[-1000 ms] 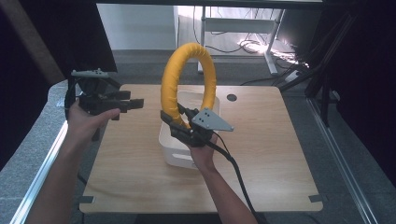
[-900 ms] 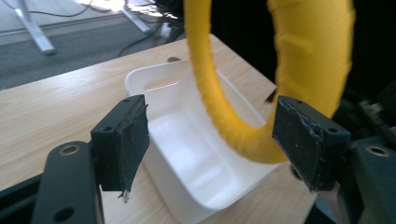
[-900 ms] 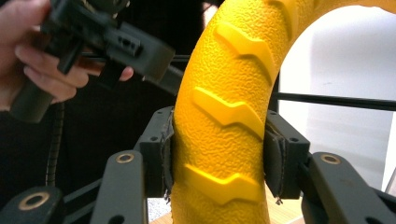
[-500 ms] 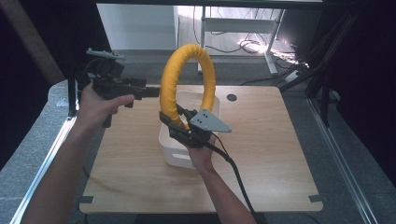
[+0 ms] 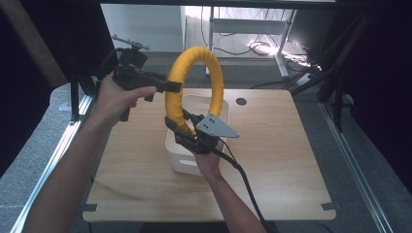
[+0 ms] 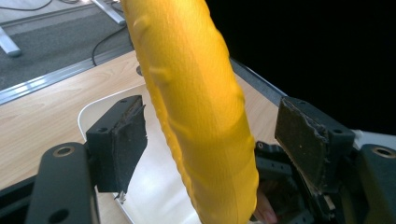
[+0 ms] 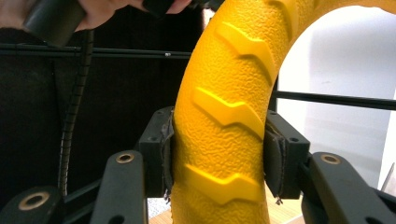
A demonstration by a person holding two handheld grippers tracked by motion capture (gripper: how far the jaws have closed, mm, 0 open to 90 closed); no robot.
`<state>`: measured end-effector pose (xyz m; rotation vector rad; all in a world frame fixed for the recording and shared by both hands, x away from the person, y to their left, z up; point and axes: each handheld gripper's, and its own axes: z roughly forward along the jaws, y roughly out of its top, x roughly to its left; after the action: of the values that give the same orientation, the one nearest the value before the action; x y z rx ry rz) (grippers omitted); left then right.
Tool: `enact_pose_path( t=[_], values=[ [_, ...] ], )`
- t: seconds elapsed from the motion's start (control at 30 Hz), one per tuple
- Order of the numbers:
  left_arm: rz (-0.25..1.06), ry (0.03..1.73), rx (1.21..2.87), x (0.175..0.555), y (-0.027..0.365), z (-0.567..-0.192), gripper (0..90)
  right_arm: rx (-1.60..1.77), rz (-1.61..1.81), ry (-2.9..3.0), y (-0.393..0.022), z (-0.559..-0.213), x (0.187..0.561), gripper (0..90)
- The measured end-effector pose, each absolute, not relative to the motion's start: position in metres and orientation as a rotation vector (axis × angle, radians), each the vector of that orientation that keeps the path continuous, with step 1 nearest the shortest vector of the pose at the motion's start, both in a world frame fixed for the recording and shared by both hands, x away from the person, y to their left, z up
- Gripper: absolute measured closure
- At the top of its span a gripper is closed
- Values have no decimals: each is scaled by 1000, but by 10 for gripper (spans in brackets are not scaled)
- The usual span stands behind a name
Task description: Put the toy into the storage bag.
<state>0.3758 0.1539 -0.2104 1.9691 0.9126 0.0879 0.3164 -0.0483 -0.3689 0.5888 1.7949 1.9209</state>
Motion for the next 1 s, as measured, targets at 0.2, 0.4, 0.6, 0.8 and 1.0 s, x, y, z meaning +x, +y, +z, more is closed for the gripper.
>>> enact_pose_path(
  t=[0.2, 0.4, 0.6, 0.8, 1.0],
  values=[
    [59, 952, 1990, 391, 143, -209, 248, 579, 1912, 1795, -47, -370, 316, 508],
    [36, 1012, 1999, 406, 134, -213, 276, 598, 1919, 1770, -44, -371, 315, 508],
    [14, 1037, 2007, 413, 130, -216, 397, 597, 1919, 1766, -43, -370, 314, 508],
    [21, 1036, 2037, 414, 126, -215, 443, 596, 1915, 1769, -41, -371, 314, 507],
    [19, 1044, 2032, 414, 126, -213, 458, 593, 1905, 1764, -41, -371, 315, 506]
  ],
)
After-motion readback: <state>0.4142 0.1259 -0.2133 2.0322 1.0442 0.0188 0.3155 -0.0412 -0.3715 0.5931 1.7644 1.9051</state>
